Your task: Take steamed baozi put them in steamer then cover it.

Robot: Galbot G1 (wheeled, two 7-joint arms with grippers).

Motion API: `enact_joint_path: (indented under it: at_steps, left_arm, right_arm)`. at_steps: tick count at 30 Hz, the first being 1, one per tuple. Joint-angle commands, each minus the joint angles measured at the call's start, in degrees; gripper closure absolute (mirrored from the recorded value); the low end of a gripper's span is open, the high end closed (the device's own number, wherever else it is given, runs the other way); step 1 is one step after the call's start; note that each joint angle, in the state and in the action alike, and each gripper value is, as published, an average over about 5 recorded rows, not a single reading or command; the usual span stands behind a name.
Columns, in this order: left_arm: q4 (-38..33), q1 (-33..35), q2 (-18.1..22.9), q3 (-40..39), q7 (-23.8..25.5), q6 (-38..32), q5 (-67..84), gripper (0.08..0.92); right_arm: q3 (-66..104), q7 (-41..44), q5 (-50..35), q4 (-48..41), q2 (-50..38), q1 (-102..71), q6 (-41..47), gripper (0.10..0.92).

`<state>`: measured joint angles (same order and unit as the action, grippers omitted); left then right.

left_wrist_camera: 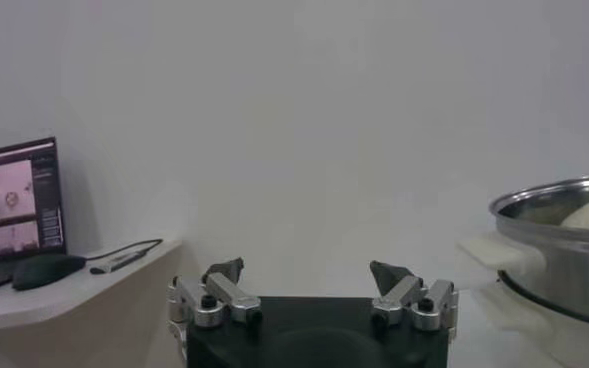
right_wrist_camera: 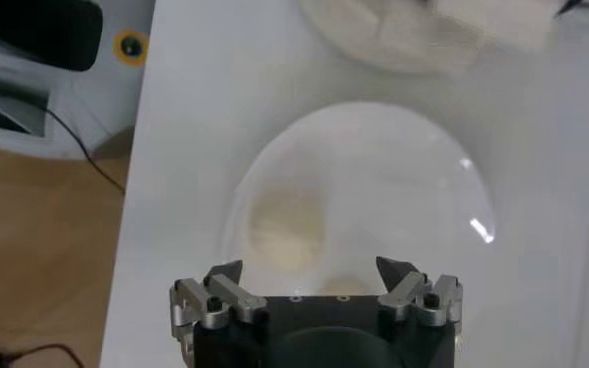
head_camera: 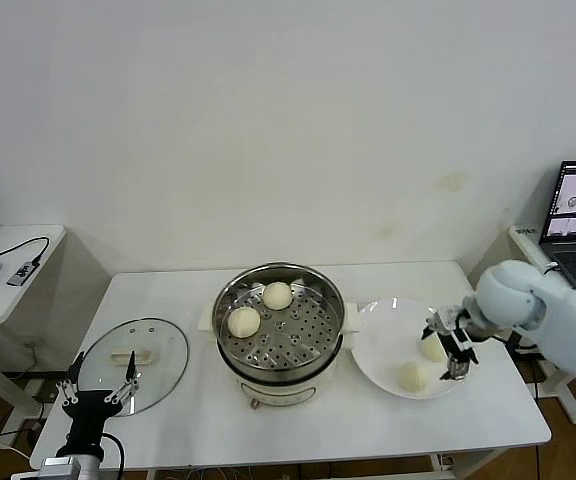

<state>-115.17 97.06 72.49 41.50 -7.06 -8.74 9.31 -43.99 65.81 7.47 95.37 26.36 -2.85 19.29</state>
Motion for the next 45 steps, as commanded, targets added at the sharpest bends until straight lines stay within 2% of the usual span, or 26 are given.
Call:
enact_joint_path:
  at_steps: [1, 19, 37, 45]
  left_arm:
    - [0.13, -0.14, -0.03, 0.12, 0.01, -0.09, -0.07, 0.177]
    - [0.45, -0.32, -0.07, 0.36, 0.05, -0.26, -0.07, 0.177]
    - [0.27, -0.16, 0.19, 0.35, -0.03, -0.29, -0.12, 0.177]
    - [0.29, -0.19, 0.21, 0.29, -0.11, -0.28, -0.15, 0.177]
  right_arm:
    - [3.13, -1.59, 2.57, -2.49, 1.49, -6.99, 0.08, 0.203]
    - [3.03, -3.46, 2.76, -9.96, 8.22, -7.37, 0.09, 0.212]
    - [2.18, -2.31, 2.14, -11.50, 10.21, -7.20, 1.65, 0.306]
    - [2.07, -1.28, 1.61, -11.15, 9.16, -6.49, 1.69, 0.418]
